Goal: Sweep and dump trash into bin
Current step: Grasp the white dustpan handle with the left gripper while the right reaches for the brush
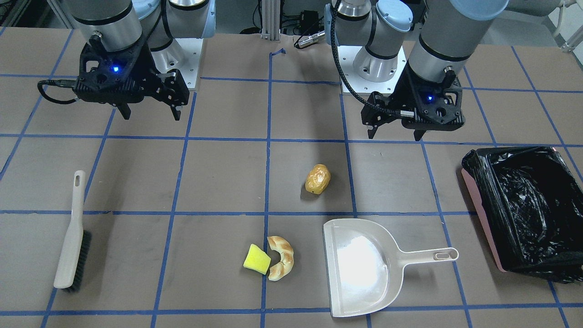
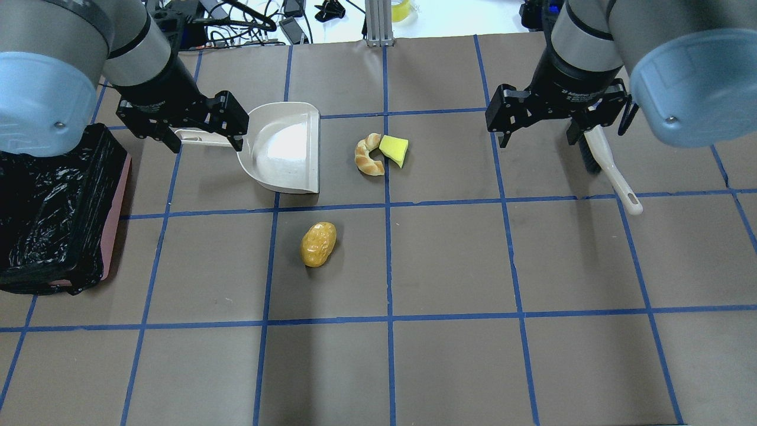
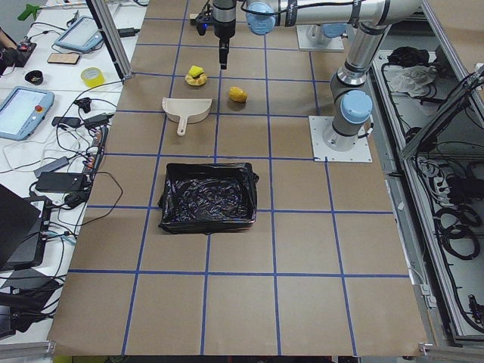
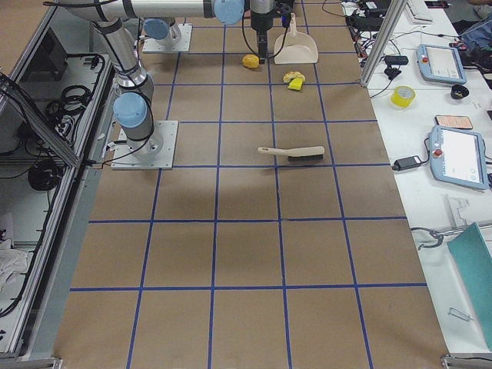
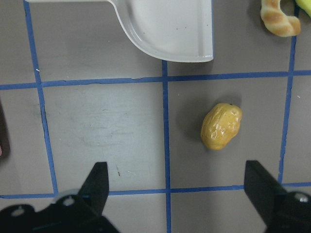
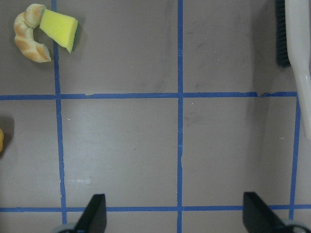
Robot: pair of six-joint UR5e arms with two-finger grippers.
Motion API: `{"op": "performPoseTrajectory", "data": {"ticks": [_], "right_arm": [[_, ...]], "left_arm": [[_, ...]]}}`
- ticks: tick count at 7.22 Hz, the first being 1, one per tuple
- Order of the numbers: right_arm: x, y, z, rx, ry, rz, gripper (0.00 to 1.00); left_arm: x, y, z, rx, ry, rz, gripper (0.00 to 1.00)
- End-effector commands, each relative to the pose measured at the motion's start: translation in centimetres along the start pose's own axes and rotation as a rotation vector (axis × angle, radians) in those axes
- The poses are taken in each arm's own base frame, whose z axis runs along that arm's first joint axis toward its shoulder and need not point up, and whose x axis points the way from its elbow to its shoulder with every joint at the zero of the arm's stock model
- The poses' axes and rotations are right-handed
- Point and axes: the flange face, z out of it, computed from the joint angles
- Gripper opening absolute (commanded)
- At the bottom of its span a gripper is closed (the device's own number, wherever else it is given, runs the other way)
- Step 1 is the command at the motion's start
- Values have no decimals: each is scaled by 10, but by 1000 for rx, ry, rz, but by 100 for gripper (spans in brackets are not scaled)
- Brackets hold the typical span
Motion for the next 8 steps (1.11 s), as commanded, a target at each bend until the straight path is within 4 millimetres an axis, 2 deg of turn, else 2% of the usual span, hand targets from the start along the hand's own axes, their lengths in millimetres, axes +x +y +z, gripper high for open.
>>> {"op": "performPoseTrajectory", "data": {"ticks": [1, 2, 3, 4, 5, 6, 8], "right_arm": [[0, 0, 0, 2, 0, 1, 100], [2, -3, -4, 22, 2, 19, 100], [5, -6, 1, 11, -5, 25, 100], [8, -5, 4, 2, 7, 16, 100], [8, -7, 6, 5, 4, -1, 100], [22, -11, 10, -9, 8, -50, 100], [96, -33, 32, -49, 5, -68, 99]], "left_arm": [[1, 2, 1, -7, 0, 1, 100], [1, 1, 2, -9, 2, 2, 100], [-4, -7, 8, -14, -5, 68, 100], [-9, -14, 26, -42, -4, 253, 100], [-25, -30, 43, -43, 0, 345, 100], [-45, -46, 57, -25, -2, 439, 100], [-83, -67, 84, -26, 13, 702, 100]]}}
